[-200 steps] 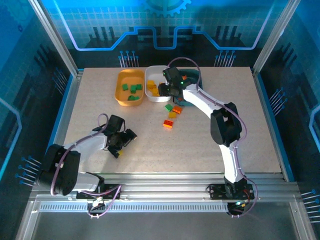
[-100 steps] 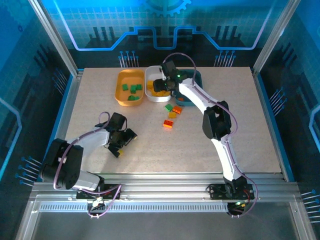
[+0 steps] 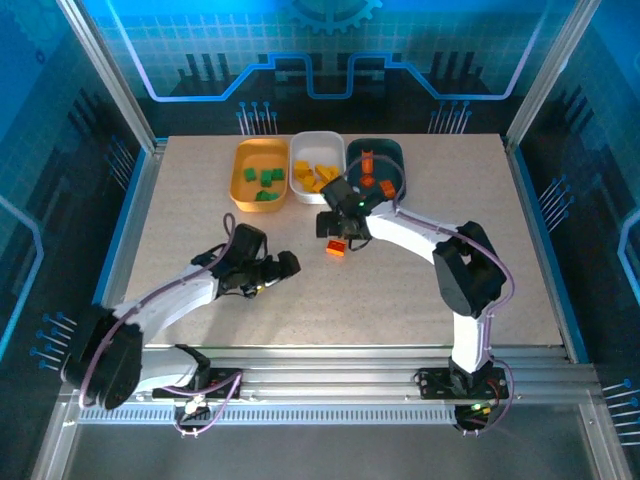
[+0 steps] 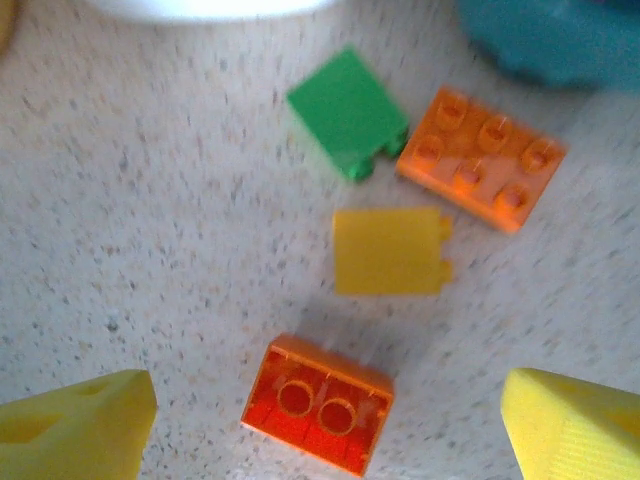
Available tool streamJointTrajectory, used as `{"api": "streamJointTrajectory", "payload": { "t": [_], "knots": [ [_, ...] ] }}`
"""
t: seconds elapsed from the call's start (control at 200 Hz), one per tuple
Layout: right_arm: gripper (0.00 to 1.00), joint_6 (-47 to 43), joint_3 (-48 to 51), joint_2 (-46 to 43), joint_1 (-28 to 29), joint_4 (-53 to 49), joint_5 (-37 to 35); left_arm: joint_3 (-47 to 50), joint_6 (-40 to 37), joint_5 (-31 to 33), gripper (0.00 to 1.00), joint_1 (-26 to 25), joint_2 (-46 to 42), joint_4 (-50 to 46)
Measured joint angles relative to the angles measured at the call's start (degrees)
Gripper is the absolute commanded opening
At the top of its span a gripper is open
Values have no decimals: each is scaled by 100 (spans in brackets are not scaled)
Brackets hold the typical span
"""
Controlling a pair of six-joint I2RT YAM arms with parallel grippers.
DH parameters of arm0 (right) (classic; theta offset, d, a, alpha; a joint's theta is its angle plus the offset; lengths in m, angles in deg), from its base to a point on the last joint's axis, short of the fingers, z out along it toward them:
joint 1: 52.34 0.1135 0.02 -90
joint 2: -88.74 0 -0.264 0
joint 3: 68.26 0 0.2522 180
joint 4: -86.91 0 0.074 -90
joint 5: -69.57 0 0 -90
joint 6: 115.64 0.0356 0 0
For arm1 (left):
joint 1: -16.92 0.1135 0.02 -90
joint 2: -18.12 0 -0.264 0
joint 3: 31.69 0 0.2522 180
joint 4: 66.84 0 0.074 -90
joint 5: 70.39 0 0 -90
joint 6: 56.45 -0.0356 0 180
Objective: Sort the legos into containers by color
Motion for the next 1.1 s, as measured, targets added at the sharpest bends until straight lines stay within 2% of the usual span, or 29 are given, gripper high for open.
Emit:
{"api": "streamJointTrajectory", "payload": {
  "t": [0.155, 0.275, 0.375, 0.51, 0.615, 0.926, 0.996, 1.101],
  "knots": [
    [90, 350, -186, 527, 55, 72, 107, -229, -227, 153, 99, 0, -798, -4],
    [84, 584, -420, 931, 76, 37, 103, -50, -284, 216, 99, 0, -1099, -48],
    [75, 719, -407, 988, 131, -9, 13, 205, -286, 258, 99, 0, -1228, -155],
    [52, 780, -302, 964, 214, 85, -83, 411, -286, 304, 99, 0, -1335, -334],
    [45, 767, -101, 789, 221, 195, -120, 411, -286, 317, 99, 0, -1344, -345],
    [44, 232, 85, -136, 229, 350, -476, 417, -214, 160, 99, 0, -1123, -133],
    [44, 101, 26, -289, 24, 354, -463, 551, -9, -90, 99, -7, -953, 321],
    [46, -15, -120, -404, -610, 404, -295, 710, 177, -299, 99, -149, -481, 667]
  ]
}}
